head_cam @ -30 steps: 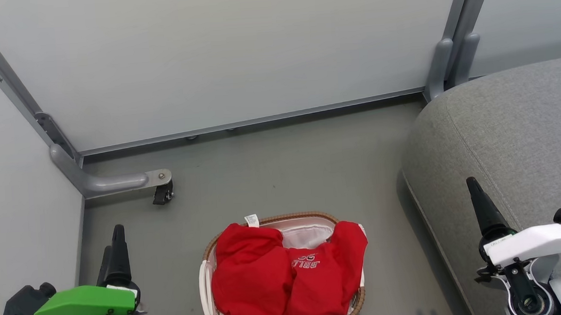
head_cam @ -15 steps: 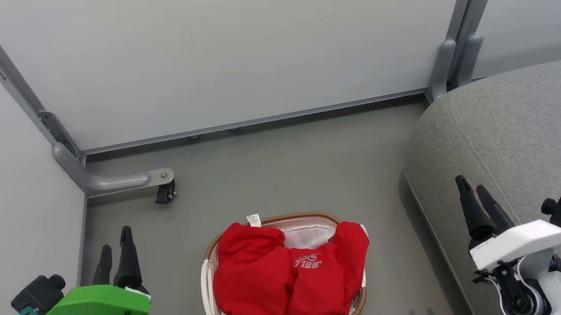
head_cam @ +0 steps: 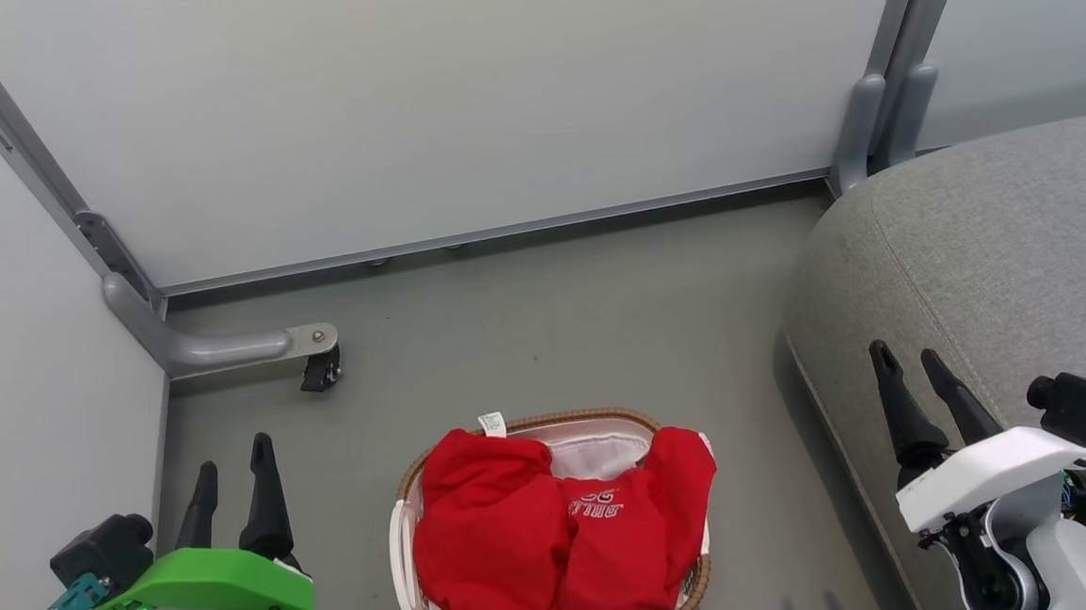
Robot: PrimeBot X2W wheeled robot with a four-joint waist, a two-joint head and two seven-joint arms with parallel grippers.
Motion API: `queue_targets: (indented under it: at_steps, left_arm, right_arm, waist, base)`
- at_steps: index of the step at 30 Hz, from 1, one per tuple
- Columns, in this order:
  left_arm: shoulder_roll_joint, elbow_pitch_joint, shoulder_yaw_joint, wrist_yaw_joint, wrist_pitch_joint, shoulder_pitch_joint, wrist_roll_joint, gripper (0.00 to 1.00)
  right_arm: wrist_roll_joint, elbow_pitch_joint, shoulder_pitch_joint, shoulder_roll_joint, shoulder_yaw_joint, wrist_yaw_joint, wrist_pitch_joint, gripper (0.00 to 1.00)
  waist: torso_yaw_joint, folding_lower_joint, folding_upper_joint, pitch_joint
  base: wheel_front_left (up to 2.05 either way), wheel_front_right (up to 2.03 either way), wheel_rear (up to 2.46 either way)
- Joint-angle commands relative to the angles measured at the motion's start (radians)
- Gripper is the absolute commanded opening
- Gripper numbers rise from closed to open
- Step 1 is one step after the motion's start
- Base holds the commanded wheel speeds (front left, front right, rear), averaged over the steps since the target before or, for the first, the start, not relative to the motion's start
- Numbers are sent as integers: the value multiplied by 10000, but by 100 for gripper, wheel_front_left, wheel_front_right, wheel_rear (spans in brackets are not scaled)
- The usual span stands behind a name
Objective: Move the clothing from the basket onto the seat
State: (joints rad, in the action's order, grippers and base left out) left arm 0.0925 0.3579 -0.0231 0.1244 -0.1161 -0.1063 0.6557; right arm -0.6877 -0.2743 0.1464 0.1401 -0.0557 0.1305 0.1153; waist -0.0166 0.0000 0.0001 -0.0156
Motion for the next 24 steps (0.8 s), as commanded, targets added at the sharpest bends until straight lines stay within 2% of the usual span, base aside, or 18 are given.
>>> queue_targets:
  at_steps: [1,24]
  left_arm:
    - [132,-49,-40,62,-110,-320,-372,100]
    - [129,451,-226,67,-701,-378,-2642,100]
  right_arm:
    - [322,30,221,121,-19,2,118,100]
    - [2908,-162,325,204,-191,3,704,100]
  waist:
    - [-8,0,-1,-6]
    - [-79,0,-1,-99]
  base:
    - [0,0,0]
    - [0,0,0]
